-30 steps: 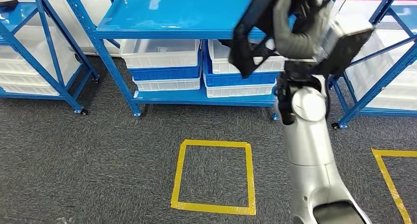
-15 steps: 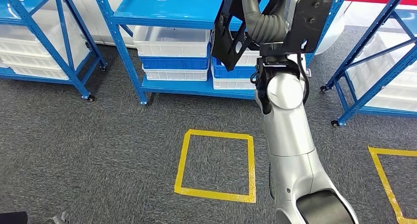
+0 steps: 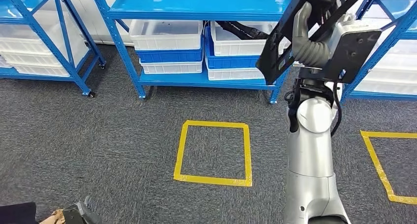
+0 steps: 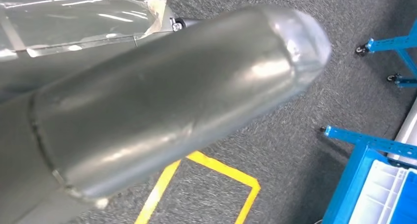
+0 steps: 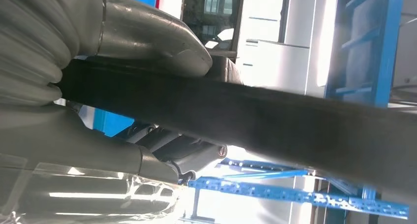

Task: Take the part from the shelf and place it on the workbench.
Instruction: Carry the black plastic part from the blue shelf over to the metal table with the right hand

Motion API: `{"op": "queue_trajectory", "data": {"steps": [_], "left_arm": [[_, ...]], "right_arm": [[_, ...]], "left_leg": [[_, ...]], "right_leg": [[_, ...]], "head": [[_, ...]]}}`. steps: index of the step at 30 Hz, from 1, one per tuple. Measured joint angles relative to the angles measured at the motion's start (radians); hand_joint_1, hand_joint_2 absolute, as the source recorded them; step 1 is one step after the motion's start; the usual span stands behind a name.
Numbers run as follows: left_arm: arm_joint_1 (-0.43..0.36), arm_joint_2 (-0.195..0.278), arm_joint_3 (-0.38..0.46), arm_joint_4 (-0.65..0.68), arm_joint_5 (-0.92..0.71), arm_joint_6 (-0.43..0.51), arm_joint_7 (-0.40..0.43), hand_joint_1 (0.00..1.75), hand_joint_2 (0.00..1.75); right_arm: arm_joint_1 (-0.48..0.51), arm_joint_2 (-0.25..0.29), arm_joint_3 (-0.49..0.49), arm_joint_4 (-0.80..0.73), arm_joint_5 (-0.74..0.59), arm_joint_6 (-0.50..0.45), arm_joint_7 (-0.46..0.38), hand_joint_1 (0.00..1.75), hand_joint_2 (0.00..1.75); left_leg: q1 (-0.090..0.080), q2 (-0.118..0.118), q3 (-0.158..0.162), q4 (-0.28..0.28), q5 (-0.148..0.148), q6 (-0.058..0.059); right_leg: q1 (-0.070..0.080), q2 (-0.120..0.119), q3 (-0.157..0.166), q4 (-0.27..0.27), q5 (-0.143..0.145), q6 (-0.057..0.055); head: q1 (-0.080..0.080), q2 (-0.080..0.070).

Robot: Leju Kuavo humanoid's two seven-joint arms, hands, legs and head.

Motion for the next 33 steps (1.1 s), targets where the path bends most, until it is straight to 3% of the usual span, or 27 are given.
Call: {"op": "queue_trajectory", "data": {"steps": [2, 4, 6, 8, 10, 11, 12, 14, 15, 16, 17, 18, 19, 21, 22, 24, 25, 26, 28, 29, 30, 31, 32, 33], "left_arm": [[-0.004, -0.002, -0.012, 0.005, -0.007, -0.002, 0.0, 0.0, 0.0], [-0.005, -0.005, -0.022, 0.006, 0.0, -0.002, 0.0, 0.0, 0.0], [-0.005, -0.006, -0.029, 0.007, 0.011, -0.002, 0.0, 0.0, 0.0], [-0.004, -0.005, -0.035, 0.009, 0.017, -0.002, 0.0, 0.0, 0.0], [-0.001, -0.003, -0.038, 0.015, 0.023, -0.003, 0.0, 0.0, 0.0], [-0.001, -0.002, -0.039, 0.018, 0.025, -0.003, 0.0, 0.0, 0.0], [0.0, -0.001, -0.039, 0.02, 0.027, -0.004, 0.0, 0.0, 0.0], [0.0, 0.001, -0.04, 0.024, 0.028, 0.0, 0.0, 0.0, 0.0], [0.0, 0.001, -0.04, 0.026, 0.027, 0.004, 0.0, 0.0, 0.0], [0.0, 0.001, -0.04, 0.029, 0.026, 0.01, 0.0, 0.0, 0.0], [0.0, 0.001, -0.041, 0.033, 0.023, 0.017, 0.001, 0.0, 0.0], [0.0, 0.001, -0.043, 0.037, 0.018, 0.022, 0.001, 0.0, 0.0], [0.0, 0.001, -0.045, 0.041, 0.01, 0.025, 0.002, 0.0, 0.0], [-0.001, -0.001, -0.055, 0.047, -0.007, 0.026, 0.001, 0.0, 0.0], [-0.001, -0.002, -0.062, 0.05, -0.015, 0.026, 0.001, 0.0, 0.0], [-0.001, -0.006, -0.075, 0.053, -0.026, 0.029, 0.0, 0.0, 0.0], [-0.002, -0.008, -0.081, 0.055, -0.03, 0.033, 0.0, 0.0, 0.0], [-0.002, -0.011, -0.086, 0.057, -0.032, 0.038, 0.0, 0.0, 0.0], [-0.003, -0.017, -0.097, 0.06, -0.035, 0.049, 0.0, 0.0, 0.0], [-0.004, -0.021, -0.101, 0.062, -0.033, 0.055, 0.0, 0.0, 0.0], [-0.005, -0.024, -0.103, 0.064, -0.029, 0.061, 0.0, 0.0, 0.0], [-0.005, -0.027, -0.105, 0.067, -0.024, 0.067, 0.0, 0.0, 0.0], [-0.005, -0.03, -0.105, 0.07, -0.016, 0.074, 0.0, 0.0, 0.0], [-0.005, -0.032, -0.105, 0.071, -0.008, 0.08, 0.0, 0.0, 0.0]], "right_arm": [[0.025, -0.01, -0.009, -0.017, 0.0, 0.016, -0.005, 1.75, 1.75], [0.054, -0.027, -0.016, -0.041, 0.023, 0.056, -0.006, 1.75, 1.75], [0.086, -0.045, -0.022, -0.076, 0.057, 0.089, -0.003, 1.75, 1.75], [0.117, -0.059, -0.031, -0.112, 0.082, 0.094, -0.003, 1.75, 1.75], [0.146, -0.076, -0.045, -0.139, 0.095, 0.092, -0.004, 1.75, 1.75], [0.157, -0.084, -0.052, -0.151, 0.098, 0.091, -0.004, 1.75, 1.75], [0.167, -0.093, -0.058, -0.161, 0.1, 0.091, -0.003, 1.75, 1.75], [0.181, -0.104, -0.065, -0.177, 0.109, 0.091, -0.001, 1.75, 1.75], [0.188, -0.11, -0.067, -0.182, 0.116, 0.09, 0.001, 1.75, 1.75], [0.196, -0.115, -0.069, -0.186, 0.122, 0.09, 0.002, 1.75, 1.75], [0.204, -0.121, -0.071, -0.191, 0.126, 0.088, 0.003, 1.75, 1.75], [0.213, -0.127, -0.073, -0.196, 0.125, 0.086, 0.001, 1.75, 1.75], [0.222, -0.134, -0.076, -0.202, 0.12, 0.083, -0.004, 1.75, 1.75], [0.244, -0.148, -0.083, -0.22, 0.102, 0.077, -0.023, 1.75, 1.75], [0.26, -0.156, -0.088, -0.231, 0.091, 0.074, -0.036, 1.75, 1.75], [0.296, -0.168, -0.096, -0.249, 0.073, 0.072, -0.061, 1.75, 1.75], [0.312, -0.173, -0.099, -0.255, 0.066, 0.071, -0.07, 1.75, 1.75], [0.325, -0.176, -0.102, -0.26, 0.062, 0.072, -0.076, 1.75, 1.75], [0.34, -0.18, -0.105, -0.268, 0.057, 0.076, -0.086, 1.75, 1.75], [0.345, -0.182, -0.106, -0.27, 0.053, 0.079, -0.092, 1.75, 1.75], [0.348, -0.183, -0.106, -0.272, 0.049, 0.082, -0.098, 1.75, 1.75], [0.35, -0.184, -0.107, -0.272, 0.044, 0.084, -0.105, 1.75, 1.75], [0.35, -0.185, -0.106, -0.272, 0.039, 0.086, -0.112, 1.75, 1.75], [0.35, -0.184, -0.105, -0.271, 0.035, 0.087, -0.119, 1.75, 1.75]], "left_leg": [[0.002, 0.0, 0.025, 0.033, 0.025, -0.003], [0.004, -0.001, 0.113, -0.061, 0.06, 0.001], [0.001, -0.005, 0.206, -0.193, 0.045, 0.013], [-0.007, -0.008, 0.234, -0.245, 0.029, 0.028], [-0.008, -0.005, 0.221, -0.25, 0.049, 0.047], [-0.007, -0.002, 0.211, -0.253, 0.062, 0.057], [-0.006, 0.001, 0.198, -0.256, 0.076, 0.065], [-0.009, 0.006, 0.167, -0.256, 0.102, 0.073], [-0.01, 0.007, 0.151, -0.255, 0.114, 0.074], [-0.011, 0.008, 0.134, -0.255, 0.127, 0.073], [-0.011, 0.009, 0.118, -0.254, 0.14, 0.072], [-0.011, 0.01, 0.103, -0.254, 0.152, 0.07], [-0.012, 0.009, 0.089, -0.253, 0.164, 0.067], [-0.014, 0.006, 0.069, -0.249, 0.186, 0.058], [-0.015, 0.005, 0.064, -0.249, 0.197, 0.053], [-0.013, 0.003, 0.06, -0.256, 0.218, 0.04], [-0.011, 0.002, 0.056, -0.256, 0.215, 0.033], [-0.01, 0.001, 0.049, -0.244, 0.192, 0.026], [-0.006, 0.0, 0.023, -0.164, 0.095, 0.015], [-0.004, 0.0, 0.009, -0.097, 0.041, 0.01], [-0.003, 0.0, -0.002, -0.03, 0.007, 0.006], [-0.002, 0.0, -0.004, 0.019, -0.001, 0.004], [-0.002, 0.0, 0.006, 0.046, 0.01, 0.003], [-0.002, 0.0, 0.034, 0.034, 0.034, 0.005]], "right_leg": [[0.0, 0.0, -0.03, 0.009, 0.017, 0.005], [0.0, 0.0, -0.057, 0.019, 0.032, 0.013], [0.002, -0.001, -0.073, 0.025, 0.047, 0.026], [0.002, -0.003, -0.078, 0.023, 0.063, 0.041], [0.001, -0.003, -0.087, 0.028, 0.063, 0.052], [0.001, -0.002, -0.1, 0.048, 0.041, 0.05], [0.001, -0.001, -0.118, 0.088, 0.003, 0.045], [0.001, 0.001, -0.158, 0.218, -0.09, 0.034], [0.001, 0.001, -0.168, 0.282, -0.117, 0.036], [0.001, 0.0, -0.167, 0.323, -0.122, 0.044], [0.001, 0.0, -0.15, 0.332, -0.108, 0.054], [0.0, 0.0, -0.117, 0.307, -0.086, 0.063], [0.0, 0.0, -0.065, 0.247, -0.068, 0.068], [0.003, 0.0, 0.048, 0.09, -0.077, 0.059], [0.004, 0.0, 0.083, 0.033, -0.09, 0.051], [0.006, 0.0, 0.09, 0.0, -0.096, 0.036], [0.004, 0.0, 0.082, 0.001, -0.087, 0.029], [0.002, -0.001, 0.074, 0.001, -0.075, 0.019], [-0.003, -0.001, 0.052, 0.001, -0.048, 0.006], [-0.003, -0.001, 0.037, 0.002, -0.035, 0.004], [-0.002, -0.001, 0.02, 0.005, -0.022, 0.004], [-0.002, -0.001, 0.003, 0.008, -0.011, 0.005], [-0.002, -0.001, -0.016, 0.012, 0.0, 0.006], [-0.001, -0.001, -0.032, 0.017, 0.009, 0.009]], "head": [[0.0, 0.0], [0.0, 0.0], [0.0, 0.0], [0.0, 0.0], [0.0, 0.0], [0.002, 0.0], [0.003, 0.0], [0.006, 0.0], [0.006, 0.0], [0.006, 0.0], [0.006, 0.0], [0.006, 0.0], [0.006, 0.0], [0.006, 0.0], [0.005, 0.0], [0.004, 0.0], [0.005, 0.0], [0.004, 0.0], [0.0, 0.0], [-0.002, 0.0], [-0.003, 0.0], [-0.002, 0.0], [-0.003, 0.0], [-0.003, 0.0]]}}
